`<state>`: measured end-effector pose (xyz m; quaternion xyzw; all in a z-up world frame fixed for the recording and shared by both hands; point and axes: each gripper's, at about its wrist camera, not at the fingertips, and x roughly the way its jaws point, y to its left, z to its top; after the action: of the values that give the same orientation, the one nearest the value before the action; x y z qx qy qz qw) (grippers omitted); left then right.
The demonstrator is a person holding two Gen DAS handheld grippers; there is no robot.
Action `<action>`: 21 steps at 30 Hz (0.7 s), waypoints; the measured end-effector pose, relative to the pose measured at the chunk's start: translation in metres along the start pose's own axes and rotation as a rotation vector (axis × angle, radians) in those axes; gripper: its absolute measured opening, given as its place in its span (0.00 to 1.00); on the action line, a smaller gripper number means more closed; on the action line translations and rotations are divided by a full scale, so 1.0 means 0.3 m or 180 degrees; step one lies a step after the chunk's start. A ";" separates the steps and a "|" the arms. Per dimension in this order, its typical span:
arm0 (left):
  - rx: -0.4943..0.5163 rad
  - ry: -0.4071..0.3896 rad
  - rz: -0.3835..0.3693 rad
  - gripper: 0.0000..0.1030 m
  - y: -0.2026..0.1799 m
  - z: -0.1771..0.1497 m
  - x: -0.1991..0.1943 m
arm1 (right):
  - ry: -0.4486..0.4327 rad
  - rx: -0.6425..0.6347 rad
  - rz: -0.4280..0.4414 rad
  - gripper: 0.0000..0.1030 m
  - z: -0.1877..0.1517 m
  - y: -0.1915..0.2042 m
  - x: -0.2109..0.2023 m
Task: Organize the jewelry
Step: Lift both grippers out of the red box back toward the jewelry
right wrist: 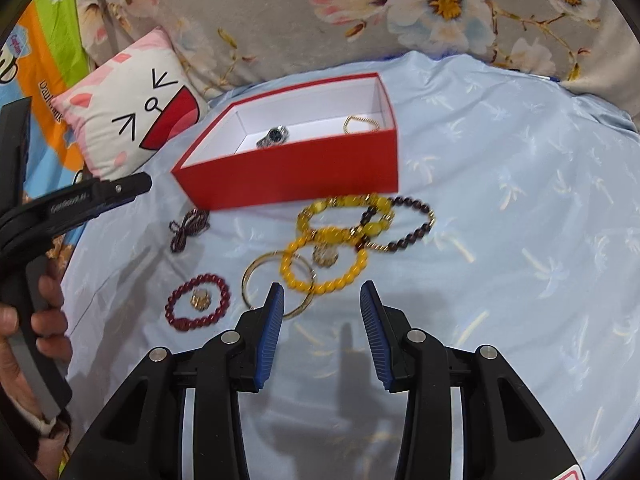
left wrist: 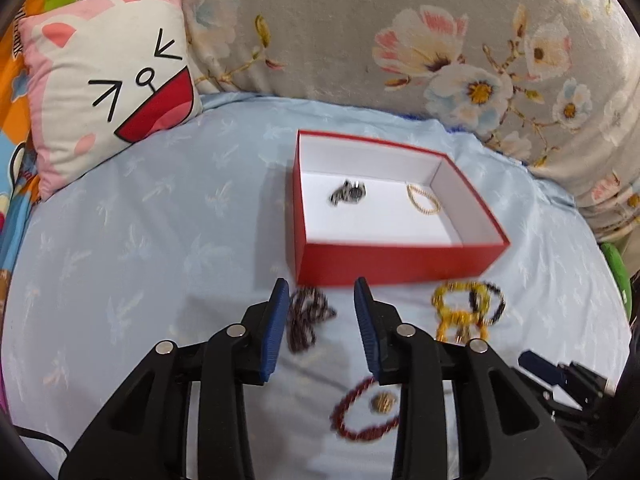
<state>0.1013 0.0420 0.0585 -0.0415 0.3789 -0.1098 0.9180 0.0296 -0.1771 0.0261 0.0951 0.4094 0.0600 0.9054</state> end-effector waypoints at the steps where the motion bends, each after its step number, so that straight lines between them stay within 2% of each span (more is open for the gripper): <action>1: 0.0022 0.0019 0.0041 0.32 -0.001 -0.029 -0.004 | 0.0021 -0.0011 0.0007 0.38 -0.008 0.009 0.008; 3: 0.0033 0.0068 0.0052 0.32 0.003 -0.081 -0.006 | 0.0061 -0.0042 0.0006 0.38 -0.022 0.028 0.026; 9: -0.0044 0.0241 -0.0011 0.34 0.026 -0.190 -0.006 | 0.0080 -0.0188 -0.0071 0.53 -0.037 0.086 0.066; 16: -0.0088 0.0313 -0.0046 0.38 0.036 -0.243 -0.008 | 0.0149 -0.0343 -0.0219 0.59 -0.034 0.128 0.127; 21: -0.0089 0.0321 -0.0046 0.39 0.039 -0.260 -0.013 | 0.0155 -0.0403 -0.0317 0.61 -0.027 0.156 0.160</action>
<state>0.0457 0.0547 0.0041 -0.0515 0.4258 -0.1130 0.8962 0.0536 -0.1215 -0.0037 0.0157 0.4310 0.0429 0.9012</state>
